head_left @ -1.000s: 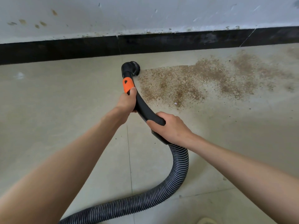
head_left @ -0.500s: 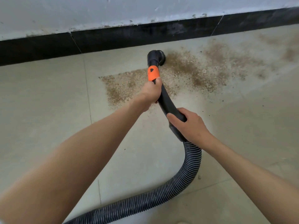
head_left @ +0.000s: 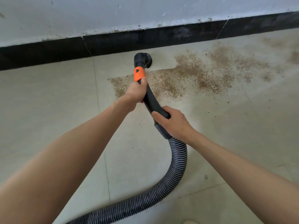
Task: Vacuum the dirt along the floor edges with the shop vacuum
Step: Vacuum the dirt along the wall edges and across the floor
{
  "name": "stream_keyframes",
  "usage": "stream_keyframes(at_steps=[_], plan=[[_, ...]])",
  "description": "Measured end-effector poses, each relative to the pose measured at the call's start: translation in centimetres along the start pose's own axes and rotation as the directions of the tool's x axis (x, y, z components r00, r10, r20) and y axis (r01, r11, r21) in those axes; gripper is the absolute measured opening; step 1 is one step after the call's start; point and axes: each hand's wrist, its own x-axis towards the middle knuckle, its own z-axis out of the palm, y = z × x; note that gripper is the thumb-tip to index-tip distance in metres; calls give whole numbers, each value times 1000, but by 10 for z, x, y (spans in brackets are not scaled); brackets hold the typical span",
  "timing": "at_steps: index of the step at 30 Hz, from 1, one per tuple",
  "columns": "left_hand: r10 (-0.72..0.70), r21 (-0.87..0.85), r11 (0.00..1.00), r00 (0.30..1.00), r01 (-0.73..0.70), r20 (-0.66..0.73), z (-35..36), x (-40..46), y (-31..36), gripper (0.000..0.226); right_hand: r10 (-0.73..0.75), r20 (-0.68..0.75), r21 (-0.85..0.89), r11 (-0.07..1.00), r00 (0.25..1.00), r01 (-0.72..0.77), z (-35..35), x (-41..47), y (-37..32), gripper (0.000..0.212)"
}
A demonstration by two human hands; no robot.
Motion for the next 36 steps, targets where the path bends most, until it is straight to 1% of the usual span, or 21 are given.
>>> stream_keyframes(at_steps=[2, 9, 12, 15, 20, 26, 36], plan=[[-19, -39, 999, 999, 17, -51, -21, 0, -8, 32, -17, 37, -6, 1000, 999, 18, 13, 5, -12, 34], [-91, -150, 986, 982, 66, -165, -102, -33, -48, 27, -87, 215, -130, 985, 973, 117, 62, -3, -63, 37], [-113, -179, 981, 979, 82, -172, -113, -47, -62, 28, -97, 250, -172, 975, 963, 143, 70, -14, -69, 35], [-133, -165, 981, 976, 105, -171, -110, -58, -74, 31, -96, 256, -217, 964, 962, 154, 70, -30, -64, 35], [-91, -118, 990, 985, 74, -146, -86, -68, -72, 34, -62, 210, -219, 970, 976, 108, 57, -47, -48, 32], [-48, -51, 998, 997, 45, -68, -48, -60, -48, 35, -17, 134, -100, 995, 991, 31, 33, -51, -28, 34], [14, 70, 997, 993, -22, 113, 36, -32, -5, 39, 62, -36, -25, 998, 997, -63, -31, -45, 22, 25]])
